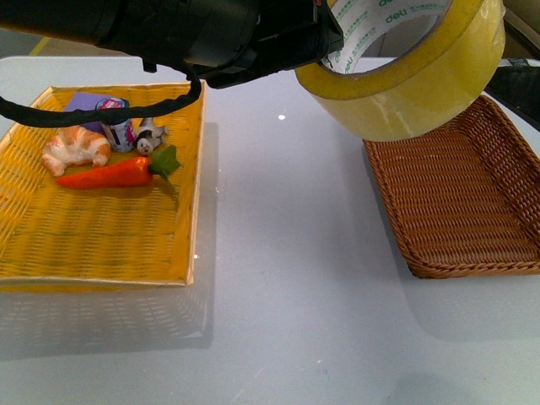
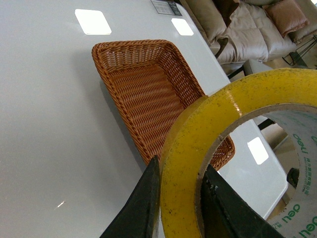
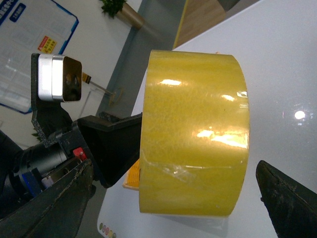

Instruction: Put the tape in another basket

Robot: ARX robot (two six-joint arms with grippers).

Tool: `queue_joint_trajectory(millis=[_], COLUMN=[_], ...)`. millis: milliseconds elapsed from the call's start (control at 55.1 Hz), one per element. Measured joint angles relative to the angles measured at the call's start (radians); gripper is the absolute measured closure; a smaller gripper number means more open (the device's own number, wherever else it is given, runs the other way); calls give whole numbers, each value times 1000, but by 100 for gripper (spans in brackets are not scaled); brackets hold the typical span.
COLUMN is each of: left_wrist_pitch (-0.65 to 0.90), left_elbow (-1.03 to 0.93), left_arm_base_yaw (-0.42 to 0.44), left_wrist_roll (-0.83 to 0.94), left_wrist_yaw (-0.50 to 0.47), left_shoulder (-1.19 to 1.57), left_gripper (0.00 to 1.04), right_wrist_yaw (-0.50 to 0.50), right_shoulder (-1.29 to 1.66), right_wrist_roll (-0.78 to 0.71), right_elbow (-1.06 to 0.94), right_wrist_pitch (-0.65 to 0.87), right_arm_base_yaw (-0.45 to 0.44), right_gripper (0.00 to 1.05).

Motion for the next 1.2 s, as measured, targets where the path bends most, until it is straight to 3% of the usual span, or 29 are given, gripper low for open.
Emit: queue_joint_trajectory(millis=[236,545,653,998,1198], left_wrist_pitch=[0,7,10,40,75], left_elbow=[-4,-13,-18,-49,-125], left_arm_base_yaw=[-2,-2,-2,0,35], left_wrist_roll=[0,-1,-3,-41,-45], left_wrist_yaw=[10,13,11,-6,-50], left_shoulder=[-4,-9,-15,-103,-232], left_gripper=[90,90,90,39,7], right_wrist_yaw=[0,33,34,27,22], right_shoulder=[42,56,54,45,40], right_wrist_roll=[2,13,26,38,42], right_elbow=[38,48,48,48,35], right_wrist_pitch=[11,-8,-8,-17,-18], right_arm_base_yaw=[3,19,22,24,-28], right_gripper=[10,54,57,57,57])
